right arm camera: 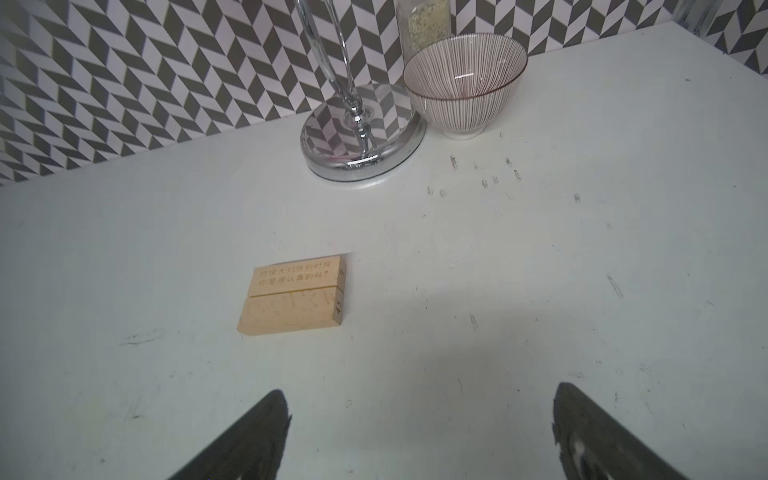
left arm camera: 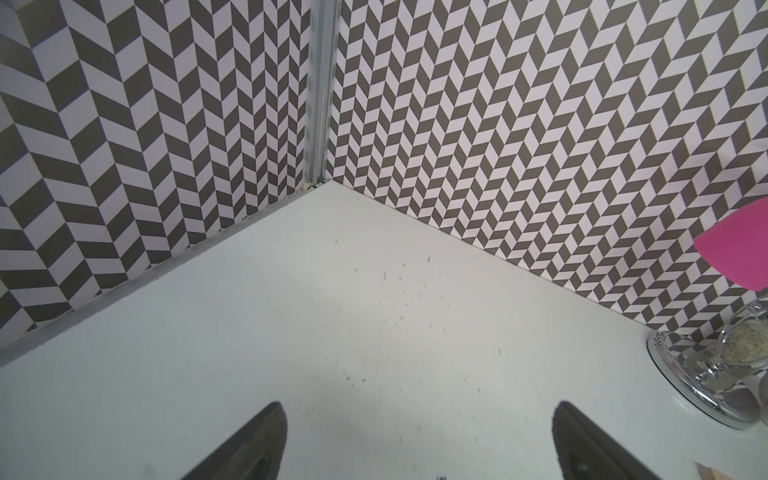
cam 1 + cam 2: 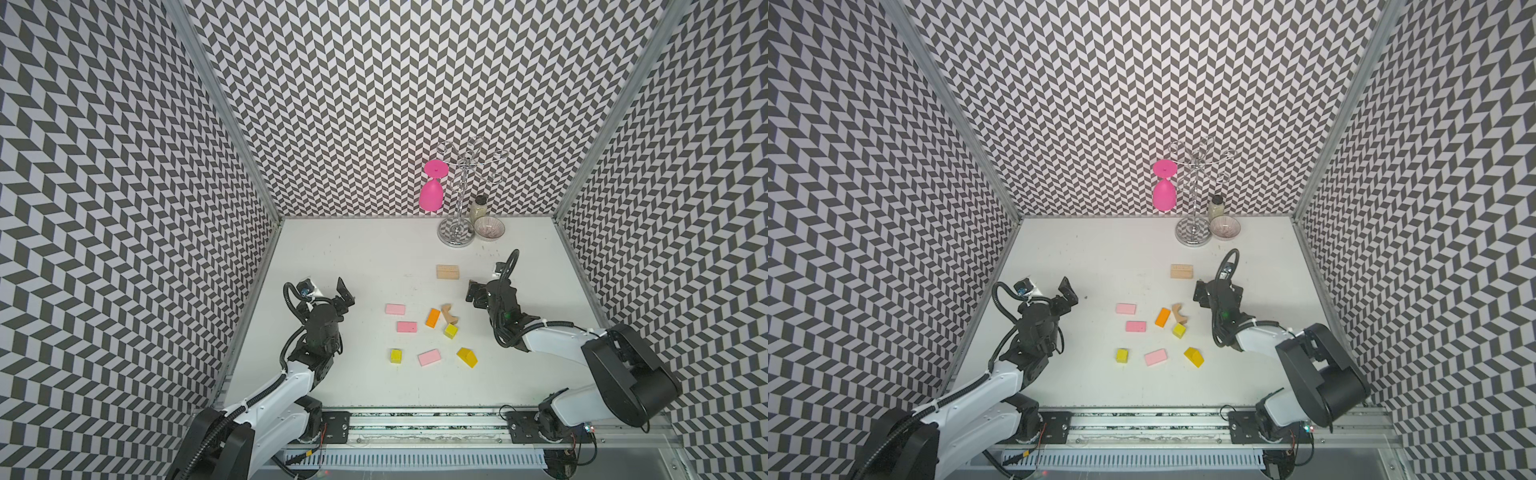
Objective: Build the wood block tower
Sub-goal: 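Raise the right gripper and draw it back toward the robot, then reach the open left gripper over the flat pink block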
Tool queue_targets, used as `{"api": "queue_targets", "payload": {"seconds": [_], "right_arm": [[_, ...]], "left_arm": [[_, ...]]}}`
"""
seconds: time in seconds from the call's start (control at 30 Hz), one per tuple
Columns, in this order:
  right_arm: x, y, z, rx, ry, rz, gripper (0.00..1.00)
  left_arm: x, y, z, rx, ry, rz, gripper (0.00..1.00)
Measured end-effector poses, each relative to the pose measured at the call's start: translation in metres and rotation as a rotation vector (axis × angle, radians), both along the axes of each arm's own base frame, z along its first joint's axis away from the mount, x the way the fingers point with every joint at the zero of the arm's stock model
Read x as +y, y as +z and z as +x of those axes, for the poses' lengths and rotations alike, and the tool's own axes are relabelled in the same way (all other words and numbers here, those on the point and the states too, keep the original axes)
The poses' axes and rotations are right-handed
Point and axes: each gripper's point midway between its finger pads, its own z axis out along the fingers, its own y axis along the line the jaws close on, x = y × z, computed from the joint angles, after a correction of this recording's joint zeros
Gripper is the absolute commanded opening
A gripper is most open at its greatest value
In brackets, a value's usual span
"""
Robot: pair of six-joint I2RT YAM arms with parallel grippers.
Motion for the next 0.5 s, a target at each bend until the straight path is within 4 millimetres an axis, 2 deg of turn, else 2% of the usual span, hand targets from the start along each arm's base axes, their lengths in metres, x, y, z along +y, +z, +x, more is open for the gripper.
{"api": "queue_targets", "payload": {"seconds": [0.23, 0.37, 0.5], "right_arm": [[0.003, 0.022, -0.001, -0.065, 0.006, 0.069, 0.8], [0.006, 0.022, -0.002, -0.072, 0.019, 0.091, 0.78], [0.006, 0.021, -0.001, -0.074, 0.018, 0.094, 0.76]], "left_arm": [[-0.001, 0.0, 0.0, 0.001, -0.007, 0.009, 1.0], [-0.002, 0.002, 0.002, -0.01, -0.007, 0.011, 1.0], [-0.004, -0.006, 0.004, 0.014, -0.018, 0.026, 1.0]]}}
